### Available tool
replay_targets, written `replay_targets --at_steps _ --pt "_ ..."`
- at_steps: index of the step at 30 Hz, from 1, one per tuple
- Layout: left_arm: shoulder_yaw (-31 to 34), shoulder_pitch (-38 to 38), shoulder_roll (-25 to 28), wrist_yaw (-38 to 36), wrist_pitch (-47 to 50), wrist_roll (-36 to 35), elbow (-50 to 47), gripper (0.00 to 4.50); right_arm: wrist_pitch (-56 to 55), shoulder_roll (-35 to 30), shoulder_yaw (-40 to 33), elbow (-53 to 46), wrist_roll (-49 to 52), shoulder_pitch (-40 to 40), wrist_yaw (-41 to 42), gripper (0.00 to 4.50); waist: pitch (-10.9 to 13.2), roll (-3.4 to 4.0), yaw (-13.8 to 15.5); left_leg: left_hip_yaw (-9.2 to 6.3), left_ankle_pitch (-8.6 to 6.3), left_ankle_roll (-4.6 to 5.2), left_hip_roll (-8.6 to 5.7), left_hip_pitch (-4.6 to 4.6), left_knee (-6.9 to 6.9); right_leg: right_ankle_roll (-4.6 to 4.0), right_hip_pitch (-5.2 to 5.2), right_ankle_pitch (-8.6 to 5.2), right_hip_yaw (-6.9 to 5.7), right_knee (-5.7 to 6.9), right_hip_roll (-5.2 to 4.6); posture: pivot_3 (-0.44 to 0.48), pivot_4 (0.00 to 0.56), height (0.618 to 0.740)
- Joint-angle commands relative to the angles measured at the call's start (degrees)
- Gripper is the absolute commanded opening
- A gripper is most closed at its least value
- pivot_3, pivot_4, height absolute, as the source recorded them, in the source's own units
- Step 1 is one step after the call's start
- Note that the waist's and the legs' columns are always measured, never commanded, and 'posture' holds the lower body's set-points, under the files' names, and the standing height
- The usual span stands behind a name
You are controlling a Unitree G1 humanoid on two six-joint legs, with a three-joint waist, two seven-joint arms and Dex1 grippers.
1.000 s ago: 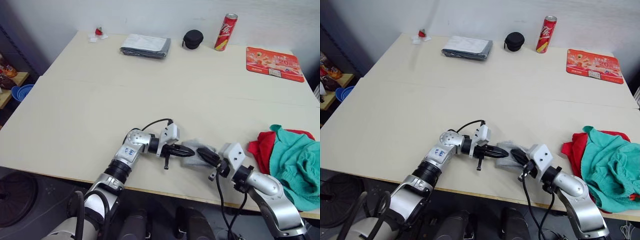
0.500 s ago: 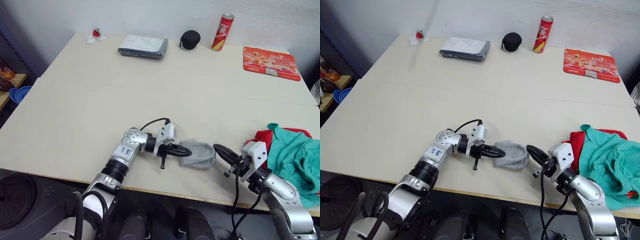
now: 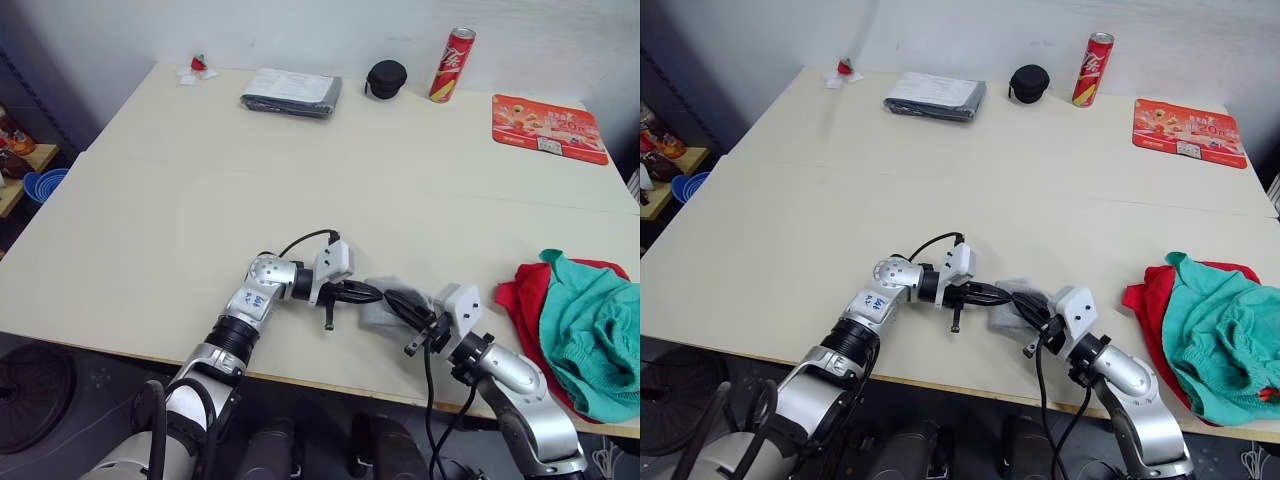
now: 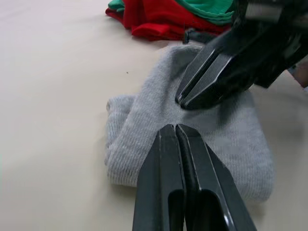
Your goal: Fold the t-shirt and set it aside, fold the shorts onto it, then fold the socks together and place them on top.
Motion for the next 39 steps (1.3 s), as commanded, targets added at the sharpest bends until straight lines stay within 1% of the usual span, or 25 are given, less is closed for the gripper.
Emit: replay_targets --at_steps 1,4,6,7,8,9,10,11,12,13,14,15,16,18,20,25,27,28,29,30,34,35,36,38,39 --pt "-0.79 -0.48 -0.27 0.42 -1.41 1.07 1.25 0.06 1.24 0.09 -5.27 -3.48 5.63 1.7 -0.04 0.0 0.0 0.0 -0.02 0.0 0.0 0.0 0.0 0.01 0.0 0.0 0.0 0.0 0.0 0.01 0.0 0.0 0.15 0.74" --pt "-0.55 -0.63 -0.32 0.28 -1.91 1.09 1.7 0.0 9.15 -1.99 -10.0 -10.13 15.83 3.87 0.25 0.61 0.0 0.0 0.0 -0.04 0.0 0.0 0.01 0.01 0.01 0.0 0.0 0.0 0.0 0.02 -0.01 0.0 0.15 0.74" --pt "-0.46 -0.88 -0.28 0.15 -2.45 1.14 2.18 0.0 15.48 -4.07 -13.25 -13.3 22.36 4.97 -1.19 1.26 0.0 0.0 -0.01 -0.06 0.0 0.01 0.01 0.01 0.02 0.0 0.02 0.0 0.01 0.0 -0.03 0.0 0.15 0.74" --pt "-0.38 -1.07 -0.23 0.05 -2.78 1.12 2.41 0.0 25.56 -8.53 -16.49 -13.77 34.53 6.53 -6.12 1.58 0.0 0.0 -0.01 -0.06 -0.01 0.01 0.01 0.02 0.03 0.0 0.02 0.0 0.0 0.01 -0.04 0.0 0.15 0.74" --pt "-0.31 -1.25 -0.21 -0.04 -3.05 1.11 2.65 0.0 32.98 -11.87 -18.86 -13.91 43.68 7.52 -10.06 1.98 -0.01 0.02 -0.03 -0.07 -0.01 0.02 0.01 0.02 0.05 0.0 0.02 0.0 0.0 0.01 -0.06 0.0 0.15 0.74" --pt "-0.23 -1.42 -0.23 -0.22 -3.27 1.05 2.88 0.0 37.88 -14.66 -21.02 -13.19 51.87 8.05 -13.99 2.26 -0.01 0.01 0.0 -0.09 -0.05 0.08 0.02 0.03 0.06 -0.01 0.02 0.0 0.02 0.01 -0.14 0.0 0.15 0.74" --pt "-0.15 -1.62 -0.27 -0.33 -3.4 1.02 3.15 0.0 40.71 -16.61 -22.35 -12.5 57.44 8.09 -16.9 2.6 0.0 -0.01 0.0 -0.12 -0.05 0.09 0.02 0.02 0.05 -0.01 0.03 0.0 0.01 -0.02 -0.15 0.0 0.15 0.74" --pt "0.02 -1.9 -0.33 -0.47 -3.49 0.91 3.55 0.0 42.26 -18.86 -23.13 -10.53 65.1 8.05 -20.22 3.01 0.0 -0.01 0.0 -0.2 -0.06 0.1 0.02 0.0 0.06 -0.02 0.04 0.01 -0.04 -0.15 -0.17 0.0 0.15 0.74" --pt "0.06 -2.32 -0.26 -0.98 -3.84 0.92 4.17 0.0 44.61 -21.08 -23.08 -8.2 70.62 7.43 -22.51 3.29 0.0 -0.01 -0.05 -0.2 -0.06 0.11 0.02 0.0 0.05 -0.02 0.04 0.01 -0.04 -0.26 -0.17 0.0 0.15 0.74" --pt "0.07 -2.65 -0.22 -1.34 -4.15 0.95 4.7 0.0 46.29 -22.76 -22.85 -6.61 74.67 6.95 -24.39 3.74 0.0 -0.01 -0.09 -0.19 -0.07 0.11 0.02 0.01 0.05 -0.02 0.05 0.01 -0.05 -0.28 -0.17 0.0 0.15 0.74" --pt "-0.04 -3.0 -0.1 -1.62 -4.75 1.18 5.26 0.0 47.33 -23.52 -21.89 -4.69 77.78 5.97 -26.94 3.99 0.0 -0.01 -0.12 -0.18 -0.07 0.12 0.02 0.01 0.06 -0.02 0.05 0.01 -0.04 -0.28 -0.18 0.0 0.15 0.74" --pt "-0.12 -3.25 -0.04 -1.78 -5.21 1.38 5.7 0.0 47.82 -23.94 -21.11 -3.53 79.61 5.18 -28.88 4.35 0.0 -0.01 -0.15 -0.16 -0.08 0.13 0.02 0.02 0.06 -0.02 0.05 0.01 -0.03 -0.27 -0.18 0.0 0.15 0.74" --pt "-0.11 -3.44 -0.05 -1.85 -5.53 1.51 6.04 0.0 48.06 -24.16 -20.44 -2.56 81.7 4.52 -30.76 4.43 0.0 -0.01 -0.12 -0.16 -0.08 0.14 0.02 0.01 0.05 -0.02 0.05 0.01 -0.05 -0.27 -0.18 0.0 0.15 0.74" --pt "0.23 -3.8 -0.09 -1.92 -5.64 1.46 6.48 0.0 47.2 -22.56 -17.35 0.78 88.7 1.24 -35.93 4.43 0.0 -0.02 -0.11 -0.15 -0.07 0.13 0.02 0.01 0.05 -0.02 0.04 0.01 -0.06 -0.27 -0.18 0.0 0.15 0.74" --pt "0.46 -3.95 -0.07 -1.94 -5.75 1.4 6.79 0.0 46.43 -20.44 -14.66 3.42 91.61 -2.24 -39.41 4.43 -0.01 -0.05 -0.09 -0.14 -0.07 0.15 0.02 0.0 0.06 -0.02 0.04 0.01 -0.07 -0.28 -0.18 0.0 0.15 0.74" --pt "0.44 -3.57 0.06 -1.97 -5.76 1.4 6.54 0.0 48.33 -18.28 -9.43 6.21 89.78 -7.75 -41.77 4.43 -0.04 -0.1 -0.17 -0.13 -0.07 0.17 0.02 -0.06 0.11 0.0 0.05 0.02 -0.11 -0.27 -0.17 0.0 0.15 0.74" --pt "0.37 -3.42 0.04 -1.93 -5.76 1.44 6.47 0.0 47.28 -16.19 -8.33 7.0 87.97 -10.11 -42.28 4.43 -0.05 -0.13 -0.27 -0.13 -0.07 0.17 0.02 -0.05 0.11 0.0 0.05 0.02 -0.11 -0.27 -0.17 0.0 0.15 0.74" --pt "0.35 -3.39 0.02 -1.85 -5.74 1.48 6.46 0.0 46.93 -15.33 -8.13 7.47 87.09 -11.11 -42.26 4.05 -0.06 -0.14 -0.36 -0.13 -0.07 0.17 0.03 -0.05 0.11 0.0 0.05 0.02 -0.11 -0.27 -0.16 0.0 0.15 0.74" --pt "0.32 -3.36 0.01 -1.78 -5.76 1.52 6.46 0.0 46.9 -14.69 -8.05 7.79 86.19 -11.89 -41.96 3.82 -0.06 -0.13 -0.38 -0.13 -0.07 0.17 0.03 -0.04 0.11 0.0 0.05 0.02 -0.11 -0.24 -0.16 0.0 0.15 0.74" --pt "0.32 -3.32 0.03 -1.76 -5.81 1.56 6.46 0.0 46.88 -14.18 -8.16 8.01 85.74 -12.27 -41.86 3.49 -0.06 -0.13 -0.35 -0.13 -0.07 0.17 0.03 -0.05 0.12 0.0 0.05 0.02 -0.1 -0.24 -0.16 0.0 0.15 0.74" --pt "0.38 -3.2 0.32 -1.9 -6.1 1.61 6.53 0.0 47.99 -13.67 -8.67 8.18 85.35 -12.19 -40.83 2.17 -0.06 -0.13 -0.19 -0.14 -0.08 0.2 0.03 -0.12 0.12 0.01 0.04 0.03 -0.12 -0.11 -0.16 0.0 0.15 0.74" --pt "0.45 -3.19 0.46 -2.14 -6.21 1.5 6.52 0.0 48.13 -13.65 -8.84 8.04 85.0 -12.06 -40.64 1.72 -0.06 -0.13 -0.16 -0.14 -0.09 0.21 0.03 -0.14 0.12 0.02 0.04 0.03 -0.13 -0.11 -0.16 0.0 0.15 0.74" --pt "0.61 -3.14 0.59 -2.76 -5.95 1.09 6.38 0.0 48.13 -13.59 -9.13 7.92 84.8 -11.88 -40.6 1.43 -0.06 -0.13 -0.14 -0.15 -0.09 0.22 0.03 -0.15 0.12 0.02 0.04 0.03 -0.14 -0.12 -0.16 0.0 0.15 0.74" --pt "0.88 -2.64 1.08 -5.69 -5.43 -0.48 5.24 0.0 47.76 -13.6 -10.49 7.3 85.34 -11.21 -40.32 0.69 -0.06 -0.13 -0.13 -0.14 -0.09 0.22 0.03 -0.15 0.12 0.03 0.04 0.03 -0.16 -0.12 -0.16 0.0 0.15 0.74" --pt "0.96 -2.37 1.3 -7.13 -5.18 -1.18 4.67 0.0 47.58 -13.67 -11.2 6.99 85.79 -10.86 -40.06 0.46 -0.06 -0.13 -0.14 -0.15 -0.1 0.22 0.03 -0.16 0.12 0.03 0.04 0.04 -0.17 -0.12 -0.16 0.0 0.15 0.74"
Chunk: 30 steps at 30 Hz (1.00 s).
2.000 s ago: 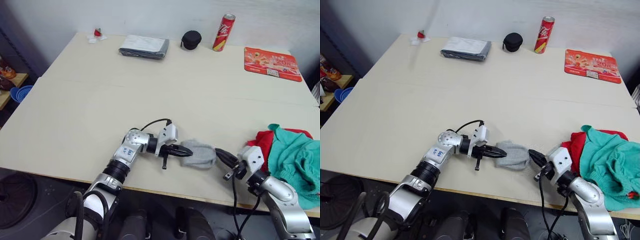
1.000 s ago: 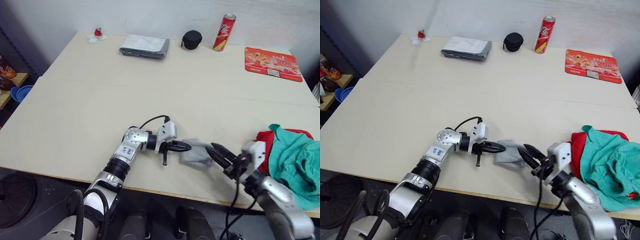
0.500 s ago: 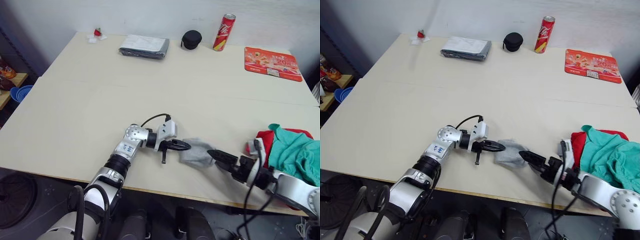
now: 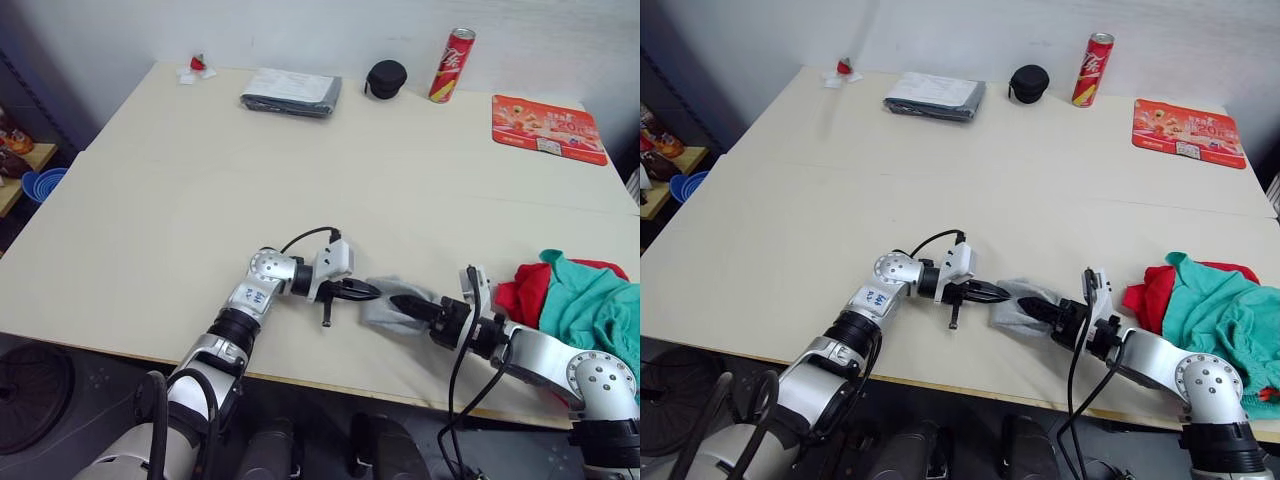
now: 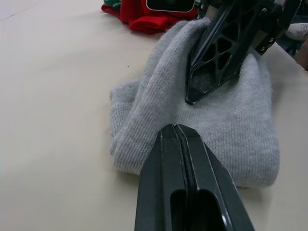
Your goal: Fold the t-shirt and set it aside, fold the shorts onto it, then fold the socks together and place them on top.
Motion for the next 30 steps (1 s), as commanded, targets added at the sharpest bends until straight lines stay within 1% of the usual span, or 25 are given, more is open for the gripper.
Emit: replay_targets --at_steps 1,3,4,6,8,10,11,12,13,14,15,16,19,22,27,30 --pt "1.15 1.31 1.19 -4.4 0.18 -3.04 -2.65 0.18 -0.36 -0.57 -4.33 -3.28 2.44 2.25 2.19 0.23 0.0 0.0 -0.01 0.0 0.0 0.0 0.0 0.0 0.0 0.0 0.0 0.0 -0.02 0.0 0.0 0.0 0.15 0.74" --pt "3.22 1.81 1.72 -6.08 0.58 -6.11 -5.15 0.53 -0.16 -2.45 -7.76 -6.84 4.87 5.19 3.61 0.18 0.01 0.02 0.13 -0.01 0.0 0.0 0.0 -0.01 -0.01 0.0 0.0 0.0 -0.02 -0.02 0.0 0.0 0.15 0.74" --pt "4.37 2.24 2.42 -7.68 2.79 -8.64 -8.18 0.84 0.09 -3.84 -10.77 -9.57 7.09 7.47 4.71 0.18 0.03 0.05 0.13 -0.04 0.0 0.0 0.0 -0.05 -0.01 0.0 -0.01 0.0 -0.05 -0.04 0.0 0.0 0.15 0.74" --pt "5.89 3.4 4.04 -10.3 6.75 -12.86 -15.14 1.47 0.49 -5.91 -18.44 -15.0 9.37 12.53 9.56 0.18 0.05 0.07 0.15 -0.1 -0.01 0.02 0.0 -0.17 0.0 0.02 -0.06 0.01 -0.09 -0.1 -0.01 0.0 0.15 0.74" --pt "7.12 4.65 5.88 -11.17 10.95 -16.38 -21.59 2.02 1.38 -7.8 -26.66 -17.3 9.65 18.48 14.3 0.18 0.06 0.11 0.26 -0.15 -0.02 0.03 0.0 -0.21 0.01 0.03 -0.03 0.02 -0.16 -0.2 -0.01 0.0 0.15 0.74" --pt "8.95 5.9 8.12 -10.5 17.53 -20.85 -28.55 2.66 2.55 -9.91 -37.01 -15.96 9.65 24.95 17.37 0.18 0.05 0.11 0.25 -0.29 -0.02 0.02 0.0 -0.16 -0.02 0.05 0.14 0.03 -0.28 -0.34 0.0 0.0 0.15 0.74" --pt "9.65 6.4 9.25 -10.32 20.51 -22.74 -31.25 2.86 3.3 -11.05 -41.65 -14.44 9.65 27.64 18.5 0.18 0.05 0.11 0.24 -0.34 -0.02 0.03 0.0 -0.16 -0.03 0.08 0.19 0.05 -0.31 -0.4 0.0 0.0 0.15 0.74" --pt "10.08 6.85 10.29 -9.99 23.22 -24.2 -33.49 3.24 4.48 -12.26 -46.11 -12.25 9.65 30.19 19.86 0.18 0.04 0.13 0.26 -0.34 -0.03 0.05 -0.01 -0.16 -0.03 0.1 0.21 0.06 -0.3 -0.42 0.01 0.0 0.15 0.74" --pt "10.22 7.35 11.7 -10.36 26.26 -25.72 -35.4 3.51 5.8 -13.76 -50.38 -9.54 9.65 33.07 20.47 0.18 0.04 0.13 0.24 -0.33 -0.04 0.06 -0.01 -0.15 -0.03 0.11 0.24 0.06 -0.28 -0.43 0.0 0.0 0.15 0.74" --pt "10.09 7.94 13.43 -11.01 29.31 -27.02 -37.19 3.84 6.91 -15.3 -54.24 -6.26 9.65 36.2 20.38 0.18 0.04 0.15 0.25 -0.34 -0.04 0.07 -0.01 -0.12 -0.03 0.12 0.28 0.07 -0.29 -0.48 0.01 0.0 0.15 0.74" --pt "10.07 8.31 14.36 -11.04 30.63 -27.59 -38.36 4.27 7.58 -16.47 -56.91 -3.21 9.65 38.6 20.26 0.18 0.04 0.16 0.24 -0.33 -0.05 0.07 -0.03 -0.11 -0.03 0.12 0.28 0.07 -0.27 -0.48 0.02 0.0 0.15 0.74" --pt "10.21 8.47 14.8 -10.54 31.45 -27.99 -39.18 4.45 7.51 -17.26 -58.45 0.01 9.65 40.04 19.38 0.18 0.05 0.16 0.24 -0.31 -0.05 0.07 -0.03 -0.07 -0.03 0.12 0.28 0.07 -0.25 -0.51 0.02 0.0 0.15 0.74" --pt "11.01 8.41 15.03 -8.05 33.21 -28.77 -40.73 4.5 6.76 -18.94 -59.47 9.76 7.1 40.97 18.08 0.18 0.05 0.15 0.2 -0.32 -0.05 0.07 -0.03 -0.02 -0.05 0.11 0.31 0.06 -0.23 -0.67 0.02 0.0 0.15 0.74" --pt "11.19 8.93 15.25 -5.83 34.34 -29.01 -42.44 4.5 5.26 -18.66 -55.94 16.37 5.73 36.6 14.85 0.18 0.05 0.16 0.04 -0.28 -0.05 0.07 -0.03 0.0 -0.08 0.11 0.28 0.06 -0.16 -0.68 0.02 0.0 0.15 0.74" --pt "11.3 11.66 15.73 -2.53 36.56 -29.99 -46.65 4.5 3.17 -15.58 -50.39 17.64 6.6 28.73 7.72 0.18 0.05 0.42 -0.05 -0.18 0.0 -0.02 -0.03 0.04 -0.16 0.09 0.19 0.05 -0.1 -0.6 0.03 0.0 0.15 0.74" --pt "11.25 13.01 16.2 -1.5 37.59 -30.63 -48.3 4.5 3.35 -14.13 -48.23 20.22 3.84 27.56 4.65 0.18 -0.03 0.57 0.17 -0.13 0.02 -0.03 -0.03 0.03 -0.16 0.1 0.17 0.05 -0.09 -0.58 0.04 0.0 0.15 0.74"
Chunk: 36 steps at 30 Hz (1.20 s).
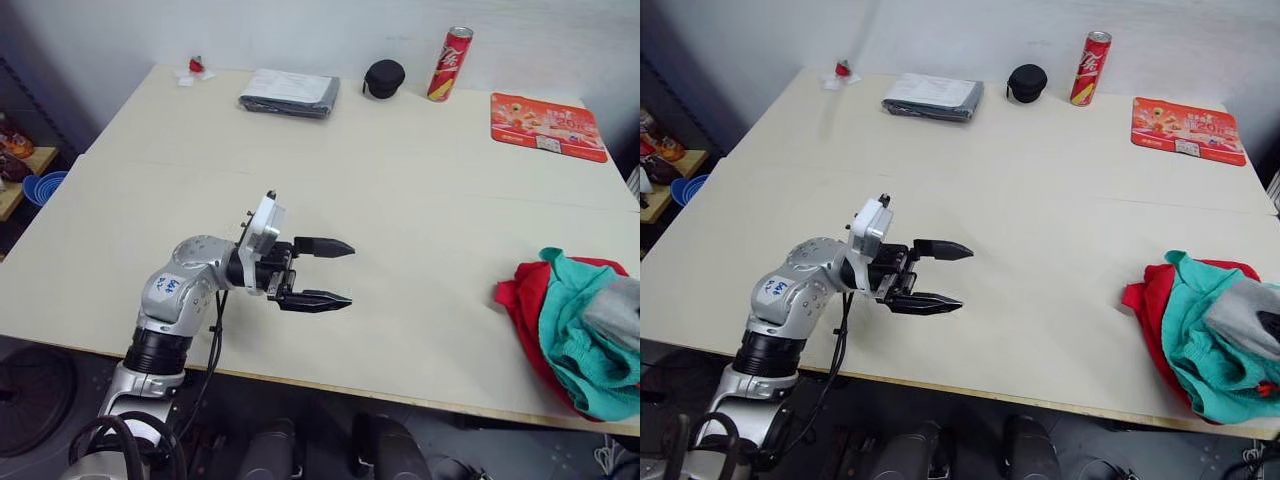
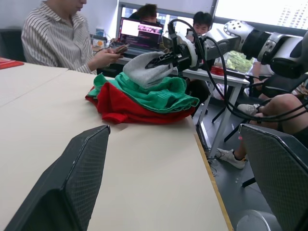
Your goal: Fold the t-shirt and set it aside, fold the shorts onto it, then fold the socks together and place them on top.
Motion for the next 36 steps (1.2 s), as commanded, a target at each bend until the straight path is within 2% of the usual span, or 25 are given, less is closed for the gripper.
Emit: replay_targets --at_steps 1,4,7,14,19,20,21,23,25,27,28,31,34,36 --pt "1.09 1.15 1.02 1.03 0.84 -1.8 -3.54 4.5 -0.33 1.19 1.04 3.14 -2.87 0.18 -3.24 0.18 0.0 0.01 0.28 0.01 0.0 0.0 0.0 0.0 0.0 0.0 0.0 0.0 0.01 0.0 0.0 0.0 0.15 0.74" --pt "0.93 1.59 1.43 1.33 0.66 -1.89 -4.06 4.5 -0.15 1.28 1.5 5.2 -4.82 0.27 -6.64 0.18 -0.01 0.01 0.38 0.02 0.0 0.0 0.0 -0.05 -0.01 0.01 0.01 0.0 -0.01 0.03 0.02 0.0 0.15 0.74" --pt "1.01 1.39 1.36 1.76 -0.95 -1.17 -3.05 4.5 0.16 1.32 -1.78 4.66 -3.02 1.53 -8.41 0.18 -0.01 0.02 0.31 0.05 -0.01 0.01 -0.01 -0.06 -0.01 0.03 0.02 0.01 0.0 0.04 0.03 0.0 0.15 0.74" --pt "0.57 0.84 1.37 1.8 -2.54 -0.76 -1.39 4.5 3.47 2.18 -8.2 -2.12 -0.41 9.85 -6.1 2.59 -0.06 0.1 0.32 0.06 0.0 0.0 -0.01 -0.02 -0.1 0.02 0.01 0.01 0.03 -0.09 0.04 0.0 0.15 0.74" --pt "1.24 1.5 3.52 1.47 -0.12 -1.79 -1.29 4.5 6.24 2.84 -17.86 -5.3 4.12 16.99 -3.55 4.34 -0.09 0.18 0.23 0.14 -0.01 0.0 -0.01 0.03 -0.16 0.03 -0.03 0.01 0.18 -0.07 0.04 0.0 0.15 0.74" --pt "1.48 1.82 4.29 1.32 0.57 -1.98 -1.25 4.5 6.57 3.58 -19.17 -6.49 4.12 19.5 -2.79 4.49 -0.08 0.17 0.16 0.15 -0.01 0.0 -0.01 0.05 -0.21 0.03 -0.03 0.01 0.2 -0.07 0.04 0.0 0.15 0.74" --pt "1.66 2.52 5.37 1.08 -0.06 -1.2 -1.0 4.5 7.76 4.19 -20.87 -8.94 1.37 23.09 -0.03 4.49 -0.09 0.18 0.18 0.15 -0.01 0.0 0.0 0.06 -0.23 0.02 -0.03 0.01 0.2 -0.08 0.04 0.0 0.15 0.74" --pt "2.47 4.21 8.06 0.67 -2.88 1.15 -0.02 4.5 6.85 5.41 -24.65 -18.42 -9.82 29.77 11.36 4.49 -0.17 0.35 0.17 0.15 -0.02 -0.02 0.0 0.07 -0.33 0.01 -0.08 -0.01 0.24 -0.11 0.04 0.0 0.15 0.74" --pt "3.51 5.72 11.36 0.89 -4.44 3.3 1.72 4.5 -9.07 6.64 -24.67 -29.84 -28.9 33.63 33.82 4.49 -0.23 0.48 -0.08 0.22 -0.04 -0.06 0.02 0.06 -0.41 0.0 -0.16 -0.03 0.32 -0.12 0.05 0.0 0.15 0.74" --pt "4.81 7.17 13.5 2.77 -7.43 6.04 4.36 4.5 -23.53 6.94 -21.86 -35.54 -42.8 34.04 48.74 4.49 -0.23 0.37 -0.51 0.36 -0.11 -0.09 0.04 0.06 -0.41 0.1 -0.16 -0.02 0.53 -0.09 0.15 0.0 0.15 0.74" --pt "5.48 8.16 14.29 4.38 -9.93 8.18 5.73 4.5 -29.15 5.71 -18.83 -36.85 -48.66 32.41 51.77 4.49 -0.23 0.34 -0.63 0.44 -0.23 -0.11 0.06 0.14 -0.41 0.22 -0.11 0.03 0.65 -0.1 0.21 0.0 0.15 0.74" --pt "6.88 11.13 15.29 6.84 -17.01 12.24 7.82 4.5 -41.01 0.99 -8.05 -37.74 -61.6 25.3 57.52 4.49 -0.21 -0.08 -1.27 0.5 -0.37 -0.38 0.06 0.32 -0.38 0.46 -0.12 0.17 0.81 -0.18 0.24 0.0 0.15 0.74" --pt "8.45 15.63 16.45 10.1 -24.3 16.58 7.93 4.5 -48.08 -2.74 6.61 -36.96 -68.03 11.29 58.03 4.49 -0.21 -0.14 -1.39 0.53 -0.41 -0.47 0.05 0.3 -0.34 0.42 -0.18 0.19 0.87 -0.18 0.2 0.0 0.15 0.74" --pt "9.14 17.75 17.01 11.93 -27.76 18.8 8.92 4.5 -52.29 -3.71 19.02 -35.46 -73.52 0.83 58.99 4.49 -0.16 -0.04 -1.33 0.52 -0.23 -0.27 0.05 0.24 -0.27 0.27 -0.28 0.12 0.86 -0.1 0.2 0.0 0.15 0.74"
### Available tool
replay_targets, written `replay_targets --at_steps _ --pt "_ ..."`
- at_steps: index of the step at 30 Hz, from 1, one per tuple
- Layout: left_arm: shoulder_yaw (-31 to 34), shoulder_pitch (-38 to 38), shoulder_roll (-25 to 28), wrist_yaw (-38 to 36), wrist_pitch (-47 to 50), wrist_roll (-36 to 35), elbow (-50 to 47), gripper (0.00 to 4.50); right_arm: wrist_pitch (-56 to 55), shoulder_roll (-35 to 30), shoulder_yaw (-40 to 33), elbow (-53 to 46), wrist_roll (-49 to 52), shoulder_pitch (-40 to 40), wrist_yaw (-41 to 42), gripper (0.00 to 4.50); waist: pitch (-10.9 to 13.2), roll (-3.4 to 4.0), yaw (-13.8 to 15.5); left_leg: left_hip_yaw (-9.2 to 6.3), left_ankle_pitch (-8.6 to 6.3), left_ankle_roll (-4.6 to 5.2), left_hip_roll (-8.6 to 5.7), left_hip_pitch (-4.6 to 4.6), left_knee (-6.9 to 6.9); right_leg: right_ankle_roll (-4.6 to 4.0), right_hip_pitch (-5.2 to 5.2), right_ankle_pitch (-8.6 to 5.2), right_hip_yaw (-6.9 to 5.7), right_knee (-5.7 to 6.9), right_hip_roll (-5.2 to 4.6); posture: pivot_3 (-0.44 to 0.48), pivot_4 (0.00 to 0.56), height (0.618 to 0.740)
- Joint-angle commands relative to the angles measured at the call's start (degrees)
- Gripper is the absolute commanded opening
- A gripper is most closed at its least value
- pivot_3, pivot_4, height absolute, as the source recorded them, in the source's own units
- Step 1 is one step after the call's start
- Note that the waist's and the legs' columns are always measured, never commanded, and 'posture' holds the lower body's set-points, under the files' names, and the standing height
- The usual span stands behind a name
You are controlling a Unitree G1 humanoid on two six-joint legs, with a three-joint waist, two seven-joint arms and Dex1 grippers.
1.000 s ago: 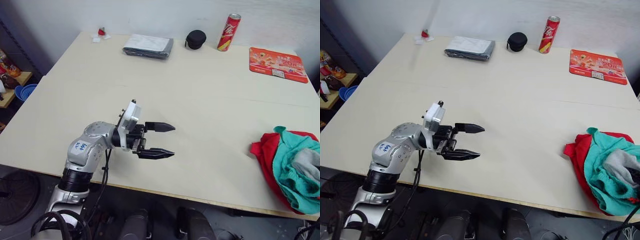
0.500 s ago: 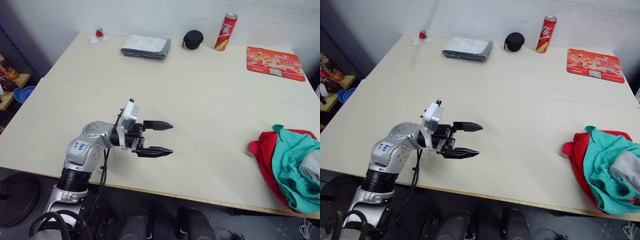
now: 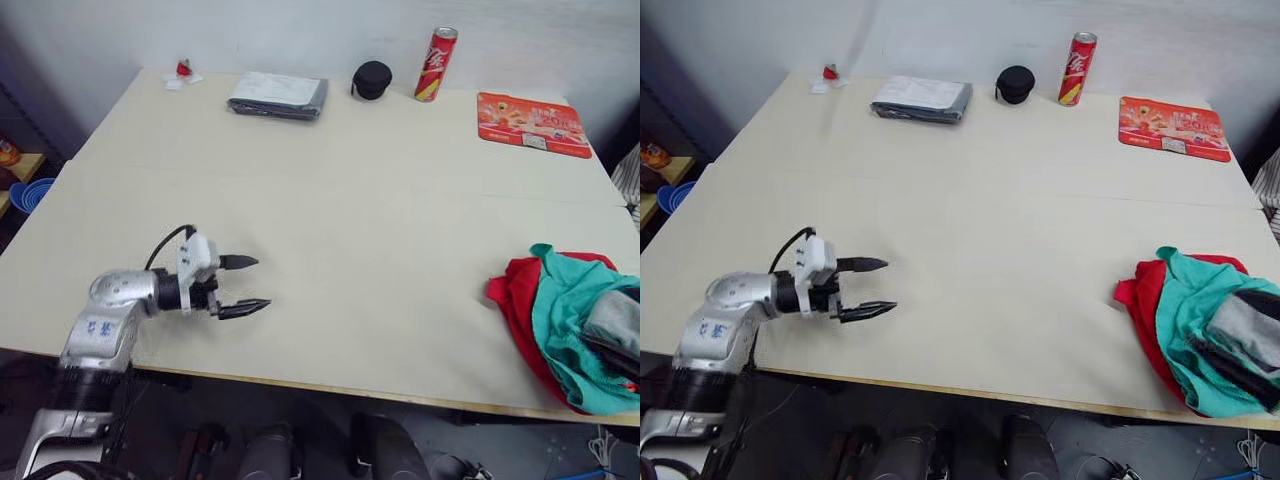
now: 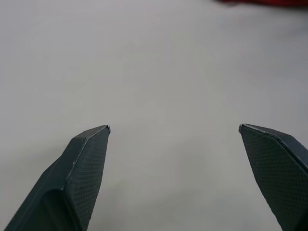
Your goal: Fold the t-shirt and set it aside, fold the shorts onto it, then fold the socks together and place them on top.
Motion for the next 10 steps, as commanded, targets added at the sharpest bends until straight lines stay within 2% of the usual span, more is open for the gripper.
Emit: replay_targets --at_steps 1,4,7,10 --pt "2.5 2.27 1.56 3.19 -7.17 3.88 0.69 4.5 -8.86 -0.57 17.63 2.4 -9.84 -12.64 1.77 4.49 0.02 0.04 0.06 0.0 0.03 0.01 0.0 0.0 0.0 -0.07 -0.04 -0.04 0.0 0.04 0.0 0.0 0.15 0.74" --pt "3.33 3.66 1.99 5.06 -10.42 5.68 2.5 4.5 -18.03 3.85 32.98 9.16 -19.5 -23.77 4.42 4.49 0.04 0.03 0.9 -0.1 0.1 -0.05 0.0 -0.04 0.05 -0.3 -0.07 -0.17 -0.22 0.2 0.0 0.0 0.15 0.74" --pt "4.1 4.34 2.18 6.82 -13.4 6.59 3.97 4.5 -25.01 8.71 40.76 16.11 -24.33 -29.44 5.53 4.49 0.04 0.02 1.41 -0.11 0.13 -0.02 0.0 -0.09 0.08 -0.33 -0.06 -0.19 -0.31 0.3 0.0 0.0 0.15 0.74" --pt "5.2 5.16 2.48 7.13 -15.07 5.82 3.99 4.5 -30.35 12.89 45.39 22.39 -27.52 -33.3 5.39 4.49 0.04 0.02 1.39 -0.12 0.16 0.05 0.0 -0.14 0.14 -0.29 0.0 -0.17 -0.37 0.41 -0.01 0.0 0.15 0.74"
